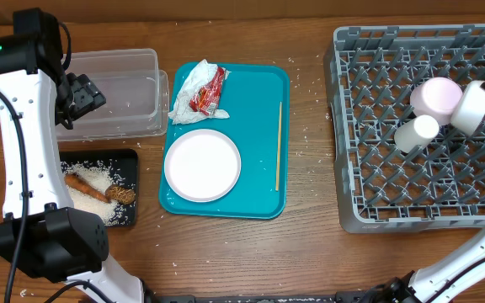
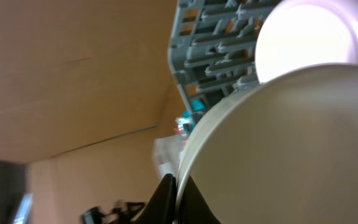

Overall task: Sort waste into correct bins and load items into the dishwasher
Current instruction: 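Lift the white bowl with the right gripper and carry it to the rack, then lower the white bowl into the rack beside the pink bowl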

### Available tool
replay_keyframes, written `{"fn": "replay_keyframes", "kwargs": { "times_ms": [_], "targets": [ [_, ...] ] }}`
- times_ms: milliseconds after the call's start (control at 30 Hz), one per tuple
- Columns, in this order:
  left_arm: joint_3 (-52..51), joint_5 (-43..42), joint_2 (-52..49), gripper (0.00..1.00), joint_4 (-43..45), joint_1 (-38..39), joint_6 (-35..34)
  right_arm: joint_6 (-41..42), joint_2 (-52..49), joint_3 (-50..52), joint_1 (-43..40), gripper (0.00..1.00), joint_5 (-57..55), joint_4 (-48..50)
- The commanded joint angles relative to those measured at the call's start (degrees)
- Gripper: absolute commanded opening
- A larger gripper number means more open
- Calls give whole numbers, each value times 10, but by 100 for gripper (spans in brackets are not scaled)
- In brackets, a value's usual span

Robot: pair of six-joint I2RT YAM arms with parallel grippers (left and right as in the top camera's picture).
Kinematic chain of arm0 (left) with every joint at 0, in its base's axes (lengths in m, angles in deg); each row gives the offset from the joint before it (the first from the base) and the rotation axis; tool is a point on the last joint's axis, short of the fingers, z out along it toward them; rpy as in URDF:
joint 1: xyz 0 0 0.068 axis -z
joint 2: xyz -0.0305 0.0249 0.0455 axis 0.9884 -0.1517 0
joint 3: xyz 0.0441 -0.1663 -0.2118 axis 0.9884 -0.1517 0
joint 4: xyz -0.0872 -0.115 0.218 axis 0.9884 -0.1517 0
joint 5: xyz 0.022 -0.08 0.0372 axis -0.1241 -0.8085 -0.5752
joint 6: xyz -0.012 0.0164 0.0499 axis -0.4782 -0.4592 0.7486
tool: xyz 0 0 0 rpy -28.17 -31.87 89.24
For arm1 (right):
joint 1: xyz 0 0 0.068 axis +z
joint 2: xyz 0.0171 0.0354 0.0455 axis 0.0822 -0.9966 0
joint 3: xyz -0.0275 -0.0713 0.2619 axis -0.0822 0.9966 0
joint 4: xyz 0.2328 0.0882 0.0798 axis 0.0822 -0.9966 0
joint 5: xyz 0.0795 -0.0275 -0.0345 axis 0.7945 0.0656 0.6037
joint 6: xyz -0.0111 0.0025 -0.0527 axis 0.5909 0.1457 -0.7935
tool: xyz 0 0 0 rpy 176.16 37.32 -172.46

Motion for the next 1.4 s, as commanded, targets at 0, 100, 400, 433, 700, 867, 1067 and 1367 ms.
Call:
{"fn": "replay_keyframes", "kwargs": {
  "times_ms": [0,100,400,433,700,867,1067,1367],
  "targets": [
    [9,-1,10,100,0,4,2,-74,21,76,-26,4,128,3],
    [9,-1,10,100,0,4,2,-73,21,112,-45,4,128,11],
    [9,-1,10,100,0,8,2,-73,21,120,-96,7,99,-6],
    [9,-1,10,100,0,7,2,-73,21,120,-99,8,95,-10],
    [9,-1,10,100,0,7,2,-69,21,119,-112,26,68,-17],
    [9,-1,10,100,1,7,2,-43,21,110,-127,29,42,-10],
    [9,-1,10,100,0,7,2,3,23,98,-152,28,-20,9],
    [9,-1,10,100,0,7,2,-33,83,98,-119,28,-1,42]
  ]
}}
